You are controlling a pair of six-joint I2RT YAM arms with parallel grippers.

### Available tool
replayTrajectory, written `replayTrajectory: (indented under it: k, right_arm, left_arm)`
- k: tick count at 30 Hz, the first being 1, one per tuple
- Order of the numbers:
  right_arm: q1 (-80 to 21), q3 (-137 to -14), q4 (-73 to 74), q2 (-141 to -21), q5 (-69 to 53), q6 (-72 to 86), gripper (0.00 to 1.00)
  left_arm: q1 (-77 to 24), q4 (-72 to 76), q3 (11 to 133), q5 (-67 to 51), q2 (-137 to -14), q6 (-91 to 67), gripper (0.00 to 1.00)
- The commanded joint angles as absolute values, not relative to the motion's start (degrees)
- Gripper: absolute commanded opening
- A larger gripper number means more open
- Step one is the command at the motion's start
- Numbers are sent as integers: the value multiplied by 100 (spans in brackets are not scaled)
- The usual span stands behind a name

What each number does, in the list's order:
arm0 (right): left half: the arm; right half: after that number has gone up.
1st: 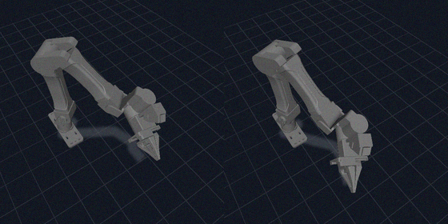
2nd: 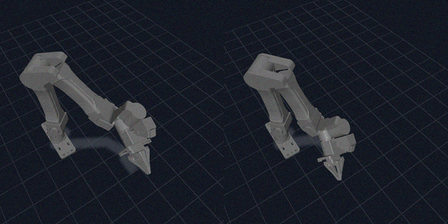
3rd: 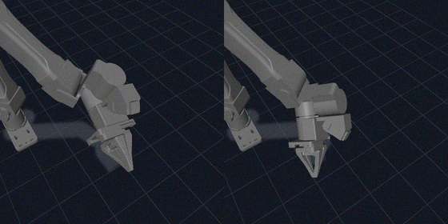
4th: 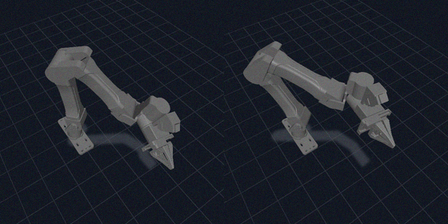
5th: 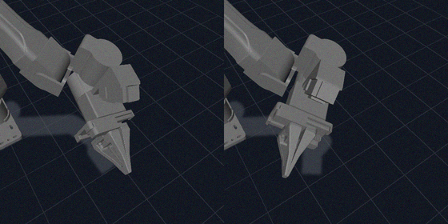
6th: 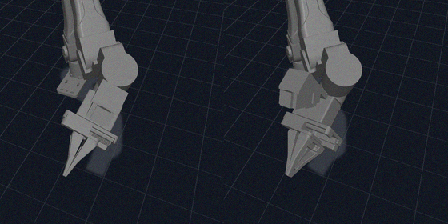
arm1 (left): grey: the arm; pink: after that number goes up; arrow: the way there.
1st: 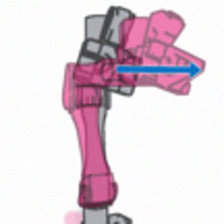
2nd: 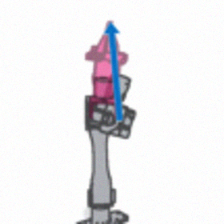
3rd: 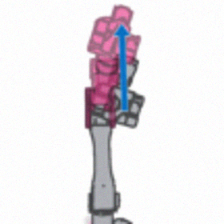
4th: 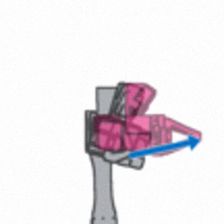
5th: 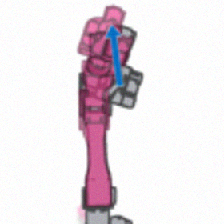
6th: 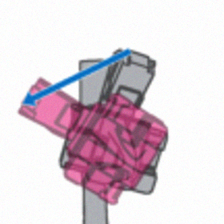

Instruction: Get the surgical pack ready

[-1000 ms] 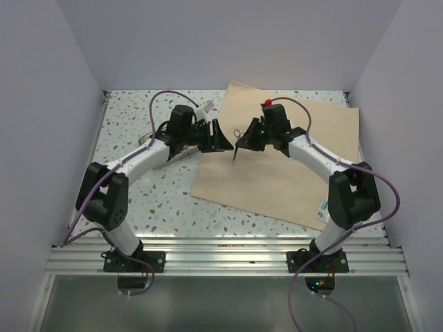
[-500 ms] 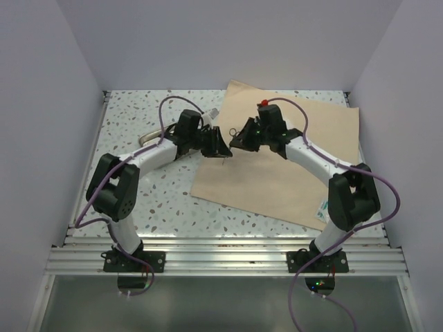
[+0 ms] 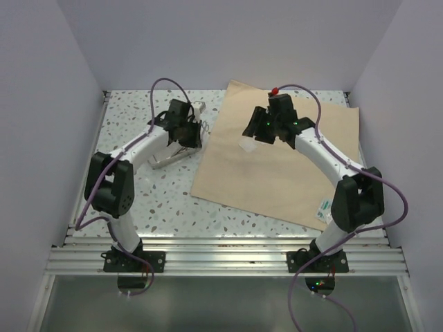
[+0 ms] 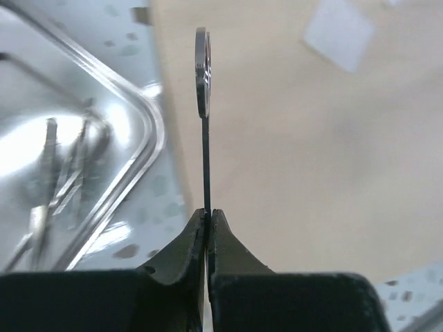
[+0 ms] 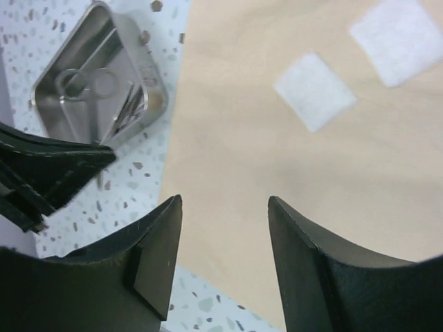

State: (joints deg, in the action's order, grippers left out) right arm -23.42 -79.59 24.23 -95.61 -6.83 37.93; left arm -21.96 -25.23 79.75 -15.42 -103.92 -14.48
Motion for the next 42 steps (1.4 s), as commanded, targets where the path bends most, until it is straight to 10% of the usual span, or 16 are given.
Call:
replayTrajectory:
  k: [1, 13, 25, 42]
  right_arm:
    - [-2180, -8008, 2971, -9106, -334, 3033, 57]
    - [-2171, -7364, 2751, -8938, -581, 3025, 58]
    - [-1398, -8120, 3172, -9957, 605, 1988, 60]
    - [-212, -8561, 3358, -11224, 1777, -701, 59]
  left_arm:
    - [-1943, -3391, 8419, -19, -10431, -98, 0]
    - [-1406, -3893, 9202, 79, -11451, 861, 1]
    - [-1406, -3762, 8974, -255, -11575, 634, 31]
    - [-1406, -3428, 8552, -1036, -10161, -825, 47]
